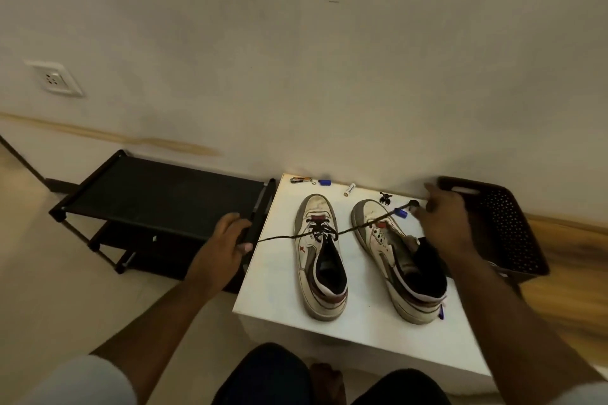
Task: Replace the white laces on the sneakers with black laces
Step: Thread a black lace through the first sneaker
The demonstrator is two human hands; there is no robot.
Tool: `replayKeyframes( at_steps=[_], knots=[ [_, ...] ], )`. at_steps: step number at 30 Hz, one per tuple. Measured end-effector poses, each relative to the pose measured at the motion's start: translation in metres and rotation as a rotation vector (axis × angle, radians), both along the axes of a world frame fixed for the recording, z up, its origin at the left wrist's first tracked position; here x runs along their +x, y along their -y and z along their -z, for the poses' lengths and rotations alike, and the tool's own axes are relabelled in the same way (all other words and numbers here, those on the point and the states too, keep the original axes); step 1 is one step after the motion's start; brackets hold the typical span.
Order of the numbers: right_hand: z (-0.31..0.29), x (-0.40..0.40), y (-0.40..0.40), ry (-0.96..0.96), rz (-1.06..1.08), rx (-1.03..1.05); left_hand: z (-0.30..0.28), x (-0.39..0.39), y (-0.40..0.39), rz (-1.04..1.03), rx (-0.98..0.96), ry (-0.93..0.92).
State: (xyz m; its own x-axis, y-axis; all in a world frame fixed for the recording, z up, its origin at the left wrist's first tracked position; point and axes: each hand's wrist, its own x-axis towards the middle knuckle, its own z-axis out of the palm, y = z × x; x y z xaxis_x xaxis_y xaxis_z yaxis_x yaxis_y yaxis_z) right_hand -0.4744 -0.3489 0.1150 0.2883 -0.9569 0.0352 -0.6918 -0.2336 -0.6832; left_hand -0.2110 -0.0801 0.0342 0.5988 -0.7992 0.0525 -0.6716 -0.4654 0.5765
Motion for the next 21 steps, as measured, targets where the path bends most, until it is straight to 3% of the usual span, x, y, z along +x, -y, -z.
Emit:
replayKeyframes(
  at_steps=[2, 4, 7, 9, 11, 13, 18, 19, 21],
  knots=[
    [0.006, 0.011, -0.025, -0.012, -0.068, -0.079, -0.004, -0.026, 0.009, -0.043, -0.042, 0.020],
    [0.015, 0.027, -0.048, 0.060, -0.186, -0.046, -0.013, -0.055, 0.026, -0.052, -0.059, -0.136],
    [0.028, 0.049, -0.068, -0.026, -0.327, 0.383, -0.021, -0.081, 0.060, -0.110, -0.011, -0.629],
    [0.035, 0.057, -0.071, -0.136, -0.412, 0.570, -0.021, -0.082, 0.076, -0.130, 0.037, -0.773],
    [0.043, 0.061, -0.072, -0.230, -0.498, 0.556, -0.019, -0.080, 0.085, -0.107, 0.041, -0.826],
    [0.050, 0.061, -0.071, -0.264, -0.515, 0.365, -0.014, -0.077, 0.086, -0.092, -0.041, -0.830],
    [0.053, 0.042, -0.050, -0.025, -0.127, 0.113, 0.005, -0.058, 0.060, -0.170, -0.216, -0.686],
    [0.052, 0.040, -0.052, -0.026, -0.110, 0.118, 0.010, -0.057, 0.055, -0.172, -0.224, -0.675],
    [0.050, 0.044, -0.069, 0.152, -0.075, 0.226, 0.018, -0.066, 0.051, -0.191, -0.249, -0.650]
  ],
)
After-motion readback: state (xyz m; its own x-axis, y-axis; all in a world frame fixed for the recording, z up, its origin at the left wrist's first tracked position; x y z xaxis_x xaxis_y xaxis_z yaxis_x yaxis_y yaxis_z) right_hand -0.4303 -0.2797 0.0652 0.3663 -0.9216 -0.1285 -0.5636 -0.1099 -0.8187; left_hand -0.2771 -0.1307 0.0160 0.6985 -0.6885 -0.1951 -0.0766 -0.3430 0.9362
